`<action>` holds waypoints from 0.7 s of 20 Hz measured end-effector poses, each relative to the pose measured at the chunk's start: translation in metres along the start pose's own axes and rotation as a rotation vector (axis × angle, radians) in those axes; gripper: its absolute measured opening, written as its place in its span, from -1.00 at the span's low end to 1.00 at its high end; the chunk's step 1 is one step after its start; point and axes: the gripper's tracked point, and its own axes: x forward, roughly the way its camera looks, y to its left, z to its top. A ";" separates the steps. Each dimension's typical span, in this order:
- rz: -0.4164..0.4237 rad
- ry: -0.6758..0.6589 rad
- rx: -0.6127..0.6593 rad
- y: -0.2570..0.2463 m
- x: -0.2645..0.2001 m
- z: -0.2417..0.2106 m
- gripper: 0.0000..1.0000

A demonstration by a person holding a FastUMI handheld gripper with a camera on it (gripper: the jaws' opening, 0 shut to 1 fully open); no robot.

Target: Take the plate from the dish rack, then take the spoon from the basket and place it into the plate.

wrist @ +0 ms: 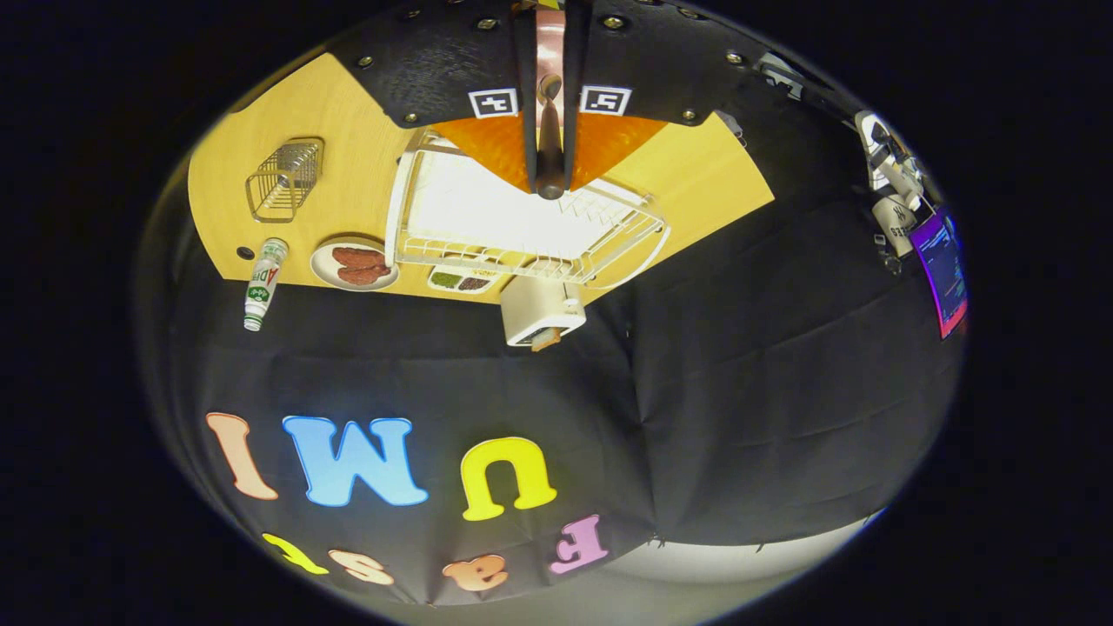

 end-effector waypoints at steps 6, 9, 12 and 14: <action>0.027 0.052 -0.014 0.019 0.011 -0.035 -0.76; 0.036 0.051 -0.032 0.024 0.007 -0.039 -0.74; 0.032 0.024 -0.047 0.021 0.004 -0.028 -0.66; 0.038 0.014 -0.042 0.021 0.001 -0.023 -0.66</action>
